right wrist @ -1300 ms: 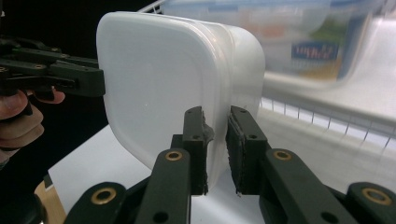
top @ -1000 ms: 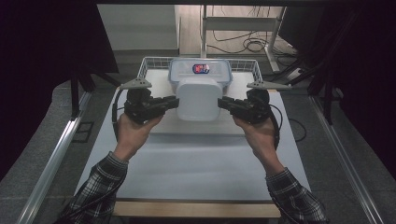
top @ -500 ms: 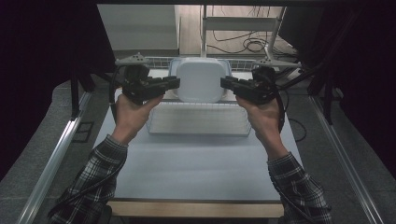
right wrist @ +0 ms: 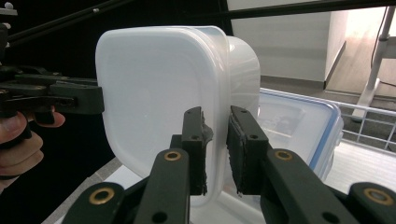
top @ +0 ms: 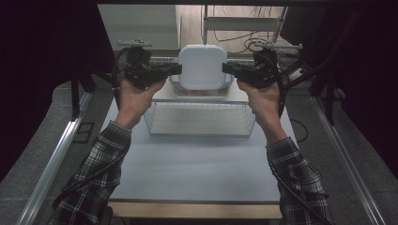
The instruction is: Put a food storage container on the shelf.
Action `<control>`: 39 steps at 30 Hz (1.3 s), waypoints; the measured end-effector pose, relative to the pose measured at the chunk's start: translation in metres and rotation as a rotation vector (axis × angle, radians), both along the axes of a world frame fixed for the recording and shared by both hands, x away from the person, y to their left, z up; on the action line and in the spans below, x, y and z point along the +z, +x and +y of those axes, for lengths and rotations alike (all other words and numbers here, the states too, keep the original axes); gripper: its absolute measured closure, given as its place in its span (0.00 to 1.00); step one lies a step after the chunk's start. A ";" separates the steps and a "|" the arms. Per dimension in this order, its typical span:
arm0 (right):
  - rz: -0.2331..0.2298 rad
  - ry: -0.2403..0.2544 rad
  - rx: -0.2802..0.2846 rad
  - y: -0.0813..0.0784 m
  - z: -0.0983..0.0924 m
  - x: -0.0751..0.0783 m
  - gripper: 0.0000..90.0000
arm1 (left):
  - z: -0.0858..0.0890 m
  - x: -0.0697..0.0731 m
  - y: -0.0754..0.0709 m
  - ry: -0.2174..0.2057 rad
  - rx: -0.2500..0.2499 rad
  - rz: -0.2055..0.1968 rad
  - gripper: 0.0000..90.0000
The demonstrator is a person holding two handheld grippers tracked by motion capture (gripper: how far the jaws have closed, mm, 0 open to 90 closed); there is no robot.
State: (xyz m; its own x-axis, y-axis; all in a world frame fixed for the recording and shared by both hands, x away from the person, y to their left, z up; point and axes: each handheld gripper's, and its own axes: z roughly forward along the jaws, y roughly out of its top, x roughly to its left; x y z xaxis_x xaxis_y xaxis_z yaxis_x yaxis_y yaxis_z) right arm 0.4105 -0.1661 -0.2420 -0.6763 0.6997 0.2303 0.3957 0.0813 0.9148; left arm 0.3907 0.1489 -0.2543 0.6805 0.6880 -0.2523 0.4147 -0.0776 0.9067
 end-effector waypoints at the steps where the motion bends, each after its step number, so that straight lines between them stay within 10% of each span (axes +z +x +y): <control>1: 0.005 0.002 -0.001 0.003 0.000 0.000 0.85 | 0.000 0.000 0.002 -0.001 0.001 0.002 0.88; 39: 0.010 -0.058 -0.079 0.034 0.021 0.001 0.70 | -0.003 0.002 0.043 0.027 0.075 0.047 0.68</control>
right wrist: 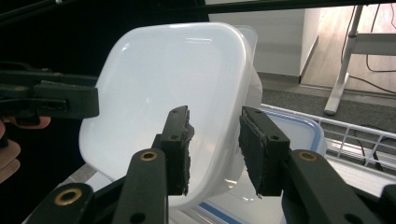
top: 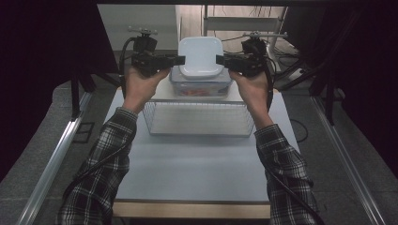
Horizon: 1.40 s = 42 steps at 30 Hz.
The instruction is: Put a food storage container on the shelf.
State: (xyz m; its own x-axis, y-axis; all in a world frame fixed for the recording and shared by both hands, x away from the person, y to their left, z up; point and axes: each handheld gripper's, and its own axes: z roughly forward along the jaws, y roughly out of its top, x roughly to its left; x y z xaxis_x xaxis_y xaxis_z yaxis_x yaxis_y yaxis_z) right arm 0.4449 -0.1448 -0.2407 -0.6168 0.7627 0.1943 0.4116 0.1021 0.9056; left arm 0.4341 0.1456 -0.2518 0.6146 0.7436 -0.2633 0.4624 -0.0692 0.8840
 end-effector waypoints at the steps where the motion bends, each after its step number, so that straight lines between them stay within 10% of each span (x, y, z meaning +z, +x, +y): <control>1: 0.003 -0.003 -0.009 0.001 0.000 -0.001 0.69 | -0.002 0.000 0.001 0.007 -0.001 -0.002 0.68; 18: -0.004 0.002 -0.049 0.014 -0.001 -0.002 0.65 | -0.010 0.003 0.009 0.055 0.062 -0.031 0.65; 42: -0.031 -0.006 0.092 -0.019 -0.019 -0.020 0.33 | -0.002 -0.013 -0.027 0.081 -0.064 -0.063 0.22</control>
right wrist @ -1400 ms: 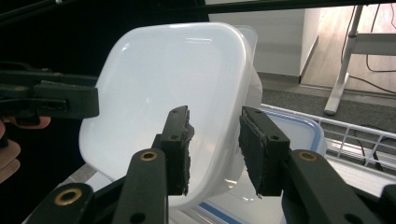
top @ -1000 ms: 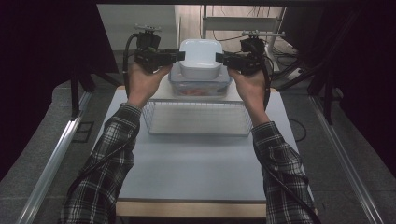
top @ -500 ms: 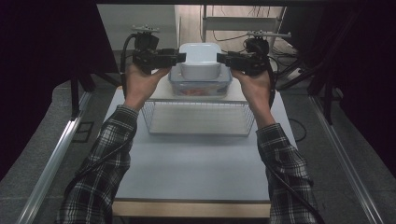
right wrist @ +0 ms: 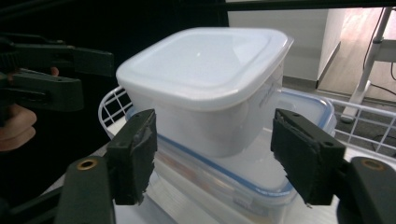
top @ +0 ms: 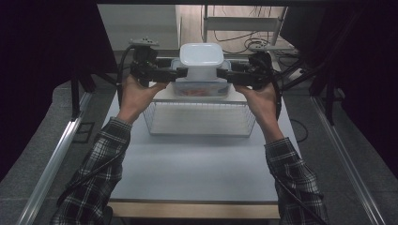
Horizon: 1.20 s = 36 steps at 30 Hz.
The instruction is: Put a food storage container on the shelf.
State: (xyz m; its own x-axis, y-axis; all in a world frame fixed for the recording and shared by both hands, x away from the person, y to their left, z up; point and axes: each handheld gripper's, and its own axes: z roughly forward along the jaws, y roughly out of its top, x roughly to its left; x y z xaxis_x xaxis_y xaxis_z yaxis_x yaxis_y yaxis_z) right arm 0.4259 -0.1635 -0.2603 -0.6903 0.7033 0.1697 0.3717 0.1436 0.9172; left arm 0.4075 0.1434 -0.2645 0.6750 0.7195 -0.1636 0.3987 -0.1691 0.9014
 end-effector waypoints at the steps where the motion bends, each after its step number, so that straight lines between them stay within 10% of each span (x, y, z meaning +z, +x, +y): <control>1: 0.002 0.000 0.004 0.000 -0.001 -0.001 0.32 | 0.000 -0.001 -0.001 -0.001 -0.003 -0.001 0.21; 36: -0.003 -0.059 0.094 -0.026 0.004 -0.043 0.10 | 0.009 -0.056 -0.031 0.059 -0.072 -0.013 0.05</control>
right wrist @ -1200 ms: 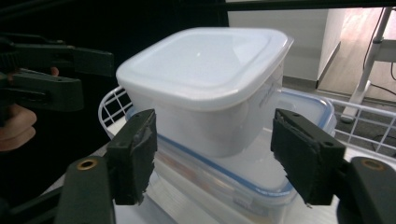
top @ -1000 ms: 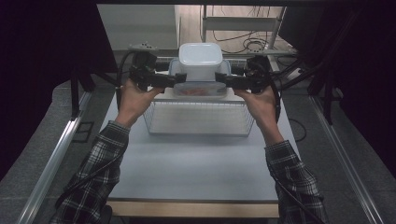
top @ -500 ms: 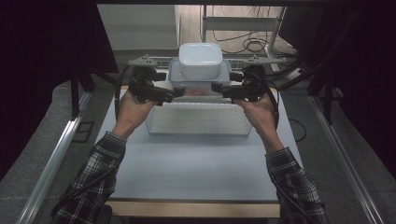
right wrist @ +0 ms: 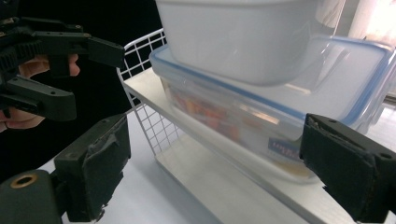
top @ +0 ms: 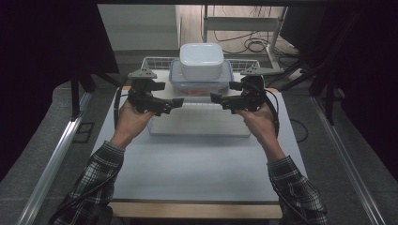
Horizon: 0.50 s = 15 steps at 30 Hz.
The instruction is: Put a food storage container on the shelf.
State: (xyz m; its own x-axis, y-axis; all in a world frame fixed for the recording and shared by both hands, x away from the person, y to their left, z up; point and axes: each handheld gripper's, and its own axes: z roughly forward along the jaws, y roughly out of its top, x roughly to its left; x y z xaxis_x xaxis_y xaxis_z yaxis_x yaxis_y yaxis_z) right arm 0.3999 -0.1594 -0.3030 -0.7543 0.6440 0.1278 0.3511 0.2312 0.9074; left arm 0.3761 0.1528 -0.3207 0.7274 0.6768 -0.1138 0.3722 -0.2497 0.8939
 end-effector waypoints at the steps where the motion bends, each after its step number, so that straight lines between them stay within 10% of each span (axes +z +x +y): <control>1: 0.002 0.000 0.002 0.000 0.000 -0.001 0.10 | 0.000 -0.002 -0.001 0.002 -0.003 0.003 0.05; 15: -0.002 -0.027 0.021 -0.011 -0.004 -0.016 0.06 | 0.003 -0.020 -0.014 0.038 -0.004 0.001 0.04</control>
State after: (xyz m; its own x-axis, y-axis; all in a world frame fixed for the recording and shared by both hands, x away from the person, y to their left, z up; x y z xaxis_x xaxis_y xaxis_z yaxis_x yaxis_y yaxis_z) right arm 0.3888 -0.1635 -0.3194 -0.7677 0.6315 0.1090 0.3445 0.2633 0.9011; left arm 0.3622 0.1559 -0.3406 0.7300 0.6777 -0.0888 0.3720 -0.2850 0.8834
